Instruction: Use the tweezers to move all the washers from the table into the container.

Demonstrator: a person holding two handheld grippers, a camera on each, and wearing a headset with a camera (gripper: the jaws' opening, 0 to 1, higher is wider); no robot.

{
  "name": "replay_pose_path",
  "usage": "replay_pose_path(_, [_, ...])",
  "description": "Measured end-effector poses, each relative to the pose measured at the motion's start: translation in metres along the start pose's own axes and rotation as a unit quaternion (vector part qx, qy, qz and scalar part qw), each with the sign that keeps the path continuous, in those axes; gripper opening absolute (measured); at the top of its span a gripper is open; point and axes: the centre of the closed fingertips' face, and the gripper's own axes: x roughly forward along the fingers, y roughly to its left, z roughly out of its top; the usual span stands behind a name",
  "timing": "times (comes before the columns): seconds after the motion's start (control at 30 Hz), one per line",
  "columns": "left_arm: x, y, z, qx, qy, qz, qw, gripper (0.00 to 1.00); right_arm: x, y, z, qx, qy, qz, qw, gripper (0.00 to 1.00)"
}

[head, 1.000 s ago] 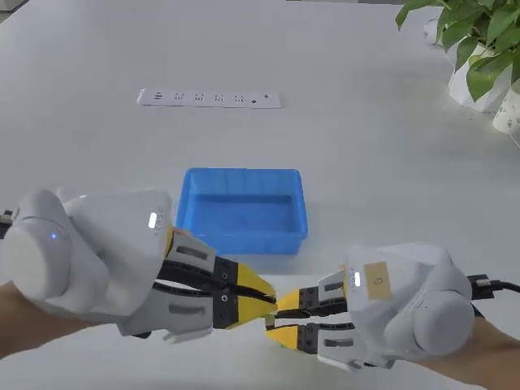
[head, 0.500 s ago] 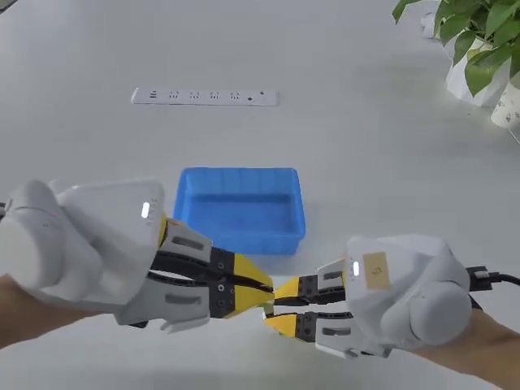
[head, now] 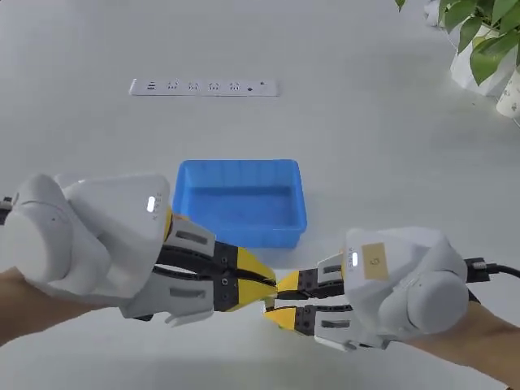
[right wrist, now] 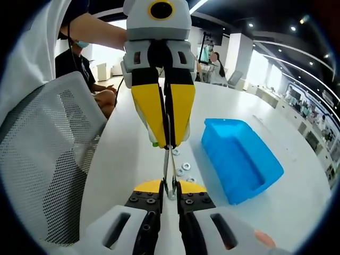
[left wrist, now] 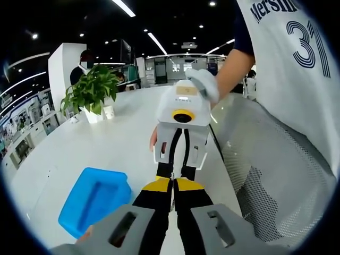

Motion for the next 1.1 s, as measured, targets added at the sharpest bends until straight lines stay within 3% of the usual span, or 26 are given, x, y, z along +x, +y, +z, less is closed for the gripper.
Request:
replay_pose_path(0.67, [0.0008,-0.0003,-0.0006,-0.005,0.001,-0.002,1.0000,0.06,0.0000,0.0014,-0.0028,0.012,0.002,0.005,0.9999,0.11])
replay_pose_path(1.1, [0.0025,0.0003,-0.0004,-0.006,0.004,-0.007,1.0000,0.06,0.0046,0.0028,-0.0096,-0.004,0.019,0.048,0.9986,0.11])
